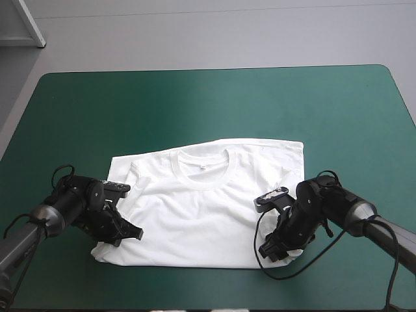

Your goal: Fold the cloth

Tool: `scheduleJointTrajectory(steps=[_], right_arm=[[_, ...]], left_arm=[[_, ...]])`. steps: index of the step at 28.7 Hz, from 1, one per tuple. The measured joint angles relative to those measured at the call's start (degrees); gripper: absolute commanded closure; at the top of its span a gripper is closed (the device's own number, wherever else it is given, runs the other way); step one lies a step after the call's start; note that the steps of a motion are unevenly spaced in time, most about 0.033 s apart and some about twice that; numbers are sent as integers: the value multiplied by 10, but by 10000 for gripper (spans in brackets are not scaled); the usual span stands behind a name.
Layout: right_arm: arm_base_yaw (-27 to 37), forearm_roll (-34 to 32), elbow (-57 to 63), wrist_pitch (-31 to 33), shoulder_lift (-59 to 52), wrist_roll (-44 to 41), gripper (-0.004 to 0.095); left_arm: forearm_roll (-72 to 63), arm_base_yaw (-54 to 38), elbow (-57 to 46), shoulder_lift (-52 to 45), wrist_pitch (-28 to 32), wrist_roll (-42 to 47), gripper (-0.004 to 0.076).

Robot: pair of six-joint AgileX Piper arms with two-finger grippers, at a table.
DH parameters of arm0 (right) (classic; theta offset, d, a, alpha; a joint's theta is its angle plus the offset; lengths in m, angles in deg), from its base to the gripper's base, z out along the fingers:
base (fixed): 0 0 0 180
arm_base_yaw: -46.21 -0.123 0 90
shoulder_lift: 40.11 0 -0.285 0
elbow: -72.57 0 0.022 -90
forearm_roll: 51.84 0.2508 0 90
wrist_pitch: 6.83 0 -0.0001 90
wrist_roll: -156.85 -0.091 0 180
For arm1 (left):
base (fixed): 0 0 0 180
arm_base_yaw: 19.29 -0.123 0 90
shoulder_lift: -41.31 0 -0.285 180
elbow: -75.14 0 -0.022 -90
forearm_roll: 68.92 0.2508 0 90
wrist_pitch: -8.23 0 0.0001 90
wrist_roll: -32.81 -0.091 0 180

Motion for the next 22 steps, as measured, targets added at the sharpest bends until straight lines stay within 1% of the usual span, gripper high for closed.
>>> scheduleJointTrajectory(steps=[1, 3, 4, 6, 10, 14, 16, 19, 22], right_arm=[[-5, -14, 2, -9, 4, -12, 596], [-7, -28, 5, -15, 4, -25, 831], [-7, -37, 6, -17, 4, -28, 921], [-7, -50, 7, -23, -4, -33, 916], [-7, -54, 20, -36, -27, -54, 925], [-8, -98, 21, -27, -67, -106, 925], [-8, -115, 22, -22, -87, -124, 925], [-8, -115, 22, -19, -108, -132, 925], [-8, -95, 24, -24, -115, -127, 925]], left_arm=[[0, 0, 0, 0, 2, -5, 705], [0, 0, 0, 0, 6, -7, 705], [0, 0, 0, 0, 5, -8, 705], [0, 0, -1, -1, 5, -9, 705], [1, 0, -5, -16, 14, -10, 705], [27, 0, -15, -43, 41, -10, 705], [34, 0, -17, -67, 42, -10, 705], [36, 0, -17, -106, 41, -10, 705], [39, 0, -16, -131, 32, -10, 705]])
